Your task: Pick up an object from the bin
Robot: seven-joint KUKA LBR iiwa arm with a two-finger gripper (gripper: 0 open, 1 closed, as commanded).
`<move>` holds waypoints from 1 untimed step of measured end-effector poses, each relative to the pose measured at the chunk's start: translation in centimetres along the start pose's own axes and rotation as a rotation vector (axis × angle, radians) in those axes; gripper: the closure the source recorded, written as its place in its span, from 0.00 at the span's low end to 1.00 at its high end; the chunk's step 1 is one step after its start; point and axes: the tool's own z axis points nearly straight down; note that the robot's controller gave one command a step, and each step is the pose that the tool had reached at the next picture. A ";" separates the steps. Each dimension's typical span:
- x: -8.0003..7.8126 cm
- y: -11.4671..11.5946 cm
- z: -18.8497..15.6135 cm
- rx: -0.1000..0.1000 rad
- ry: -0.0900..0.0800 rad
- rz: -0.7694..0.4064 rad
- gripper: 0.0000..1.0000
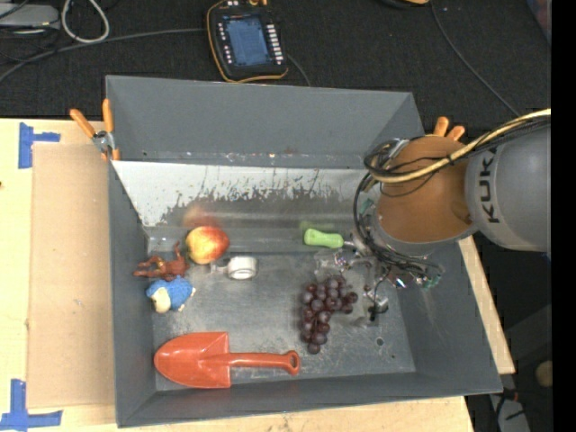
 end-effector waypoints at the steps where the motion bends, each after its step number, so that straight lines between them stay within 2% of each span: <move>1: -1.7 -0.8 3.0 0.014 -0.008 -0.373 0.00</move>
Offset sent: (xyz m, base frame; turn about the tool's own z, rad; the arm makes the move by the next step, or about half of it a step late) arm 0.0158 -0.0074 -0.0284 -0.0655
